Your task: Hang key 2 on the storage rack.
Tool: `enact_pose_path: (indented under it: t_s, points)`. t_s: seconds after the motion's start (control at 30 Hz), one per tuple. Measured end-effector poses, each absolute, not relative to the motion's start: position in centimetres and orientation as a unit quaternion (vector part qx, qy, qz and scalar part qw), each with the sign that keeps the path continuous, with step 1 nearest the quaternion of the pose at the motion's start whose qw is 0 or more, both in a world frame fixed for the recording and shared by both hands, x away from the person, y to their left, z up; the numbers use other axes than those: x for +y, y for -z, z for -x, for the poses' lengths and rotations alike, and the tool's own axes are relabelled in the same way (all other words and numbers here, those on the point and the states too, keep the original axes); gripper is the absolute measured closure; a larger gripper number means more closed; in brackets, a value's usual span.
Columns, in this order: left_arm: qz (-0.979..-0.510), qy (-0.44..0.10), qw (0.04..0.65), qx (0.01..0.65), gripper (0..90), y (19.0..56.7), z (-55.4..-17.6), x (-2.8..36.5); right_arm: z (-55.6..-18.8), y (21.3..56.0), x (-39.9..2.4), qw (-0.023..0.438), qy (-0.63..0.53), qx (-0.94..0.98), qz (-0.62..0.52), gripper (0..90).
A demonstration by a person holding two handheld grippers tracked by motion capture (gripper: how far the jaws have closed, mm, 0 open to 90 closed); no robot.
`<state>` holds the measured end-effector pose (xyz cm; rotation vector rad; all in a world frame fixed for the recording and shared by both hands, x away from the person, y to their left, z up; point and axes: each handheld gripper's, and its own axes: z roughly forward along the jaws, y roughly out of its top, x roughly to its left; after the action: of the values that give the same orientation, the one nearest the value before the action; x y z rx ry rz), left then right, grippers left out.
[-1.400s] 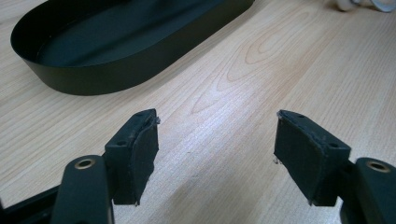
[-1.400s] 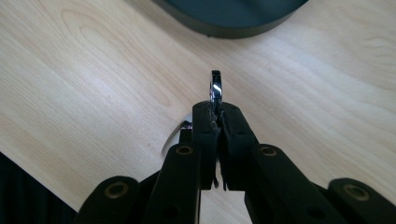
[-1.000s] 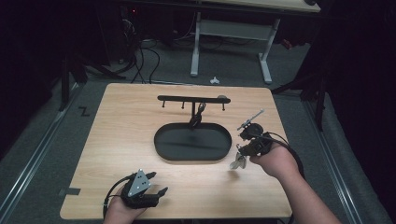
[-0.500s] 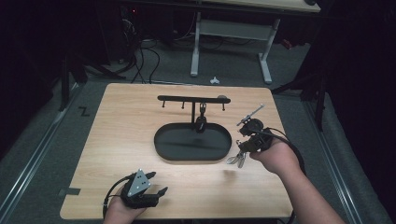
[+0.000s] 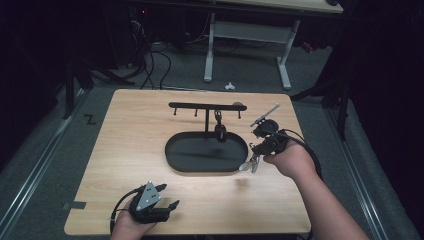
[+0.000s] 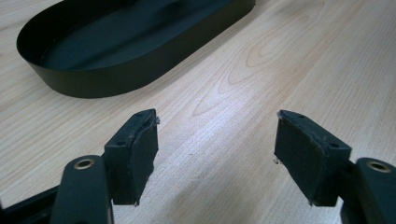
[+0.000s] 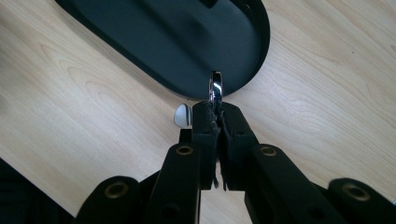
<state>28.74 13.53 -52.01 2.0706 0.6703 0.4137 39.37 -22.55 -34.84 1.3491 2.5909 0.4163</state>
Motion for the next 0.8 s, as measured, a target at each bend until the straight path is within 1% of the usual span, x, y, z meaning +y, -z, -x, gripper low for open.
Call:
enact_pose_path:
  t_s: [0.2, 0.8]
  points:
    - [-0.836, -0.165, 0.447, 0.272, 30.7, 52.0, -28.8, 13.7, -40.8, 35.0, -22.0, 0.093, -0.143, 0.874, -0.456, 86.3]
    - [-0.835, -0.165, 0.448, 0.274, 30.7, 51.9, -28.8, 13.9, -44.8, 33.3, -20.1, 0.110, -0.158, 0.869, -0.457, 86.2]
